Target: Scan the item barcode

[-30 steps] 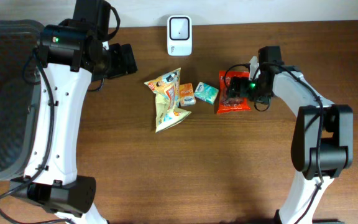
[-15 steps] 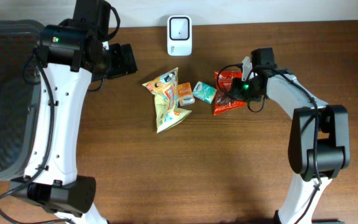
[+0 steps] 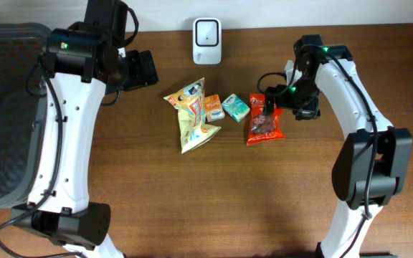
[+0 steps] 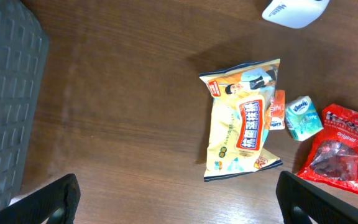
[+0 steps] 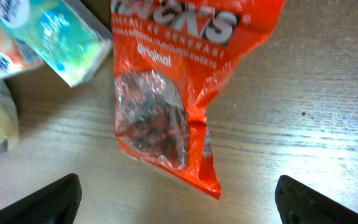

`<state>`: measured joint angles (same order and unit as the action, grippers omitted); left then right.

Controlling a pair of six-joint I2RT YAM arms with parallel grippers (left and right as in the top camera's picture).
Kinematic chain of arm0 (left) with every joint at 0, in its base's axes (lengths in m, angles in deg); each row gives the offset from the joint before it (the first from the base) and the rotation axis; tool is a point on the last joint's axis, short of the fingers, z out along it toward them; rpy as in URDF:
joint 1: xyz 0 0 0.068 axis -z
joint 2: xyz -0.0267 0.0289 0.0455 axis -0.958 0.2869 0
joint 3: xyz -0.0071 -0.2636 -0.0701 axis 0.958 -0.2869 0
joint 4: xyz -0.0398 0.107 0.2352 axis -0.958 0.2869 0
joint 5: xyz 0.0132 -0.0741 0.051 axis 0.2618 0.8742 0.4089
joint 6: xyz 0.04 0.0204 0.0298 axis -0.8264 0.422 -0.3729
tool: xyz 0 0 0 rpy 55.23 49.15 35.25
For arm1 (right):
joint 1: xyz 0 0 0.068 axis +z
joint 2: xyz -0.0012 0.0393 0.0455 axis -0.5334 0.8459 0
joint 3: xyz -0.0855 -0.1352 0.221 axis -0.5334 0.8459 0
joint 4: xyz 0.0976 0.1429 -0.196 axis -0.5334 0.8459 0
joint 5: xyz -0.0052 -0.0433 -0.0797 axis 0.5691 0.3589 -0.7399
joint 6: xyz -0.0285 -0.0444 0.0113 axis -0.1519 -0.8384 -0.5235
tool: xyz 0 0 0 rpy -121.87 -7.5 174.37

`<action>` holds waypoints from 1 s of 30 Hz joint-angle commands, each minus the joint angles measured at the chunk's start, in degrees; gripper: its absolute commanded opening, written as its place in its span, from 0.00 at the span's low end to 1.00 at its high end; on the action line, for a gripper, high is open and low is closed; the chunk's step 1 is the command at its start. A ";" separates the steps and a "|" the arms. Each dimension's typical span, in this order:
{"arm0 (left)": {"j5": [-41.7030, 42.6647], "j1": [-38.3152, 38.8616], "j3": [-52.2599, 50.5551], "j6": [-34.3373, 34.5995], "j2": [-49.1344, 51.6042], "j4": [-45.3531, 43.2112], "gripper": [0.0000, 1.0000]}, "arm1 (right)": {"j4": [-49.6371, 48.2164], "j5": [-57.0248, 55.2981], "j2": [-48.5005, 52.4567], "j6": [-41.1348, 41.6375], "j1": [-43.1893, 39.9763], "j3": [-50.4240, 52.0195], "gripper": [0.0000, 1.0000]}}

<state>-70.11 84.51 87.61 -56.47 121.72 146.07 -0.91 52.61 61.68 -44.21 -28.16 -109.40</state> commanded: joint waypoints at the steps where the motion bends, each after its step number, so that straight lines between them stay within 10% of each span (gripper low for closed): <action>1: 0.39 0.07 -0.02 0.55 -0.37 -0.07 0.99 | -0.61 -0.44 -1.01 -3.96 3.17 -0.74 0.86; 4: 0.39 0.00 -0.02 0.55 -0.37 -0.07 0.99 | -4.76 -1.81 -0.13 -4.04 7.45 -0.70 0.70; 9: 0.39 0.00 -0.02 0.55 -0.37 -0.07 0.99 | -10.93 -4.83 2.49 -3.63 12.98 -0.70 0.71; 13: 0.39 0.00 -0.02 0.55 -0.37 -0.07 0.99 | -16.70 13.44 2.73 -7.26 15.32 -0.70 0.86; 30: 0.39 0.00 -0.02 0.55 -0.37 -0.07 0.99 | -12.31 -23.02 9.22 6.19 15.37 3.69 0.68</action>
<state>-70.11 84.51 87.61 -56.47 121.72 146.07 -12.56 35.38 69.84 -41.24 -12.90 -107.01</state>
